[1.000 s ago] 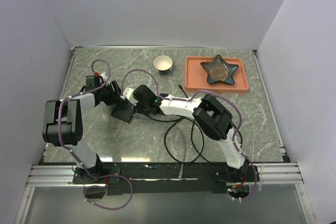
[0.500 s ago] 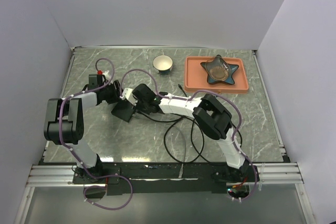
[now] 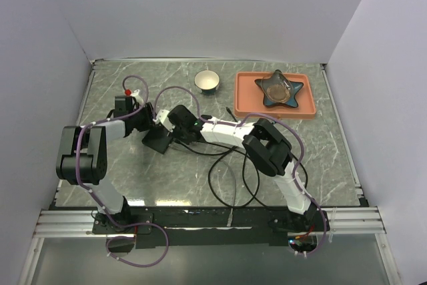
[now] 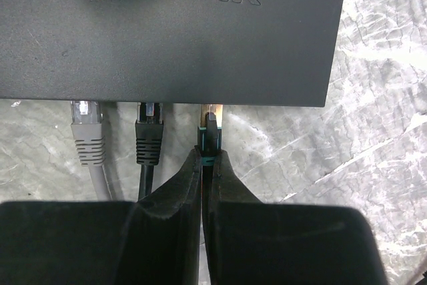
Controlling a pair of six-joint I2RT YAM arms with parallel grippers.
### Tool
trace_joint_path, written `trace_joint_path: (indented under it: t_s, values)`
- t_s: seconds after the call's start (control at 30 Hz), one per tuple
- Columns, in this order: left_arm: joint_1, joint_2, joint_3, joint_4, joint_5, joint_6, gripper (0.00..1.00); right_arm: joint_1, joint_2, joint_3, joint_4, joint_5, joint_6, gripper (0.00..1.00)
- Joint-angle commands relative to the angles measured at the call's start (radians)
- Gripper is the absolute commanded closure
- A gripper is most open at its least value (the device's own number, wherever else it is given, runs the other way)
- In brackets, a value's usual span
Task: Insert the plug into the switch port
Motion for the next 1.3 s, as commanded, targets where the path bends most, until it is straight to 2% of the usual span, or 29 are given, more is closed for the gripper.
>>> trace_joint_path:
  t_s: [0.0, 0.2, 0.63, 1.27]
  values:
    - [-0.111, -0.028, -0.033, -0.035, 0.233, -0.088, 0.50, 0.021, 0.004, 0.096, 0.256, -0.107, 0.042, 1.00]
    - [-0.133, -0.051, -0.061, -0.029, 0.179, -0.113, 0.53, 0.019, -0.004, 0.135, 0.233, -0.124, 0.072, 1.00]
    - [-0.174, -0.083, -0.113, 0.003, 0.199, -0.139, 0.55, 0.021, 0.022, 0.217, 0.198, -0.167, 0.118, 1.00]
    - [-0.222, -0.141, -0.144, -0.020, 0.248, -0.151, 0.56, 0.026, -0.031, 0.150, 0.322, -0.271, 0.089, 1.00]
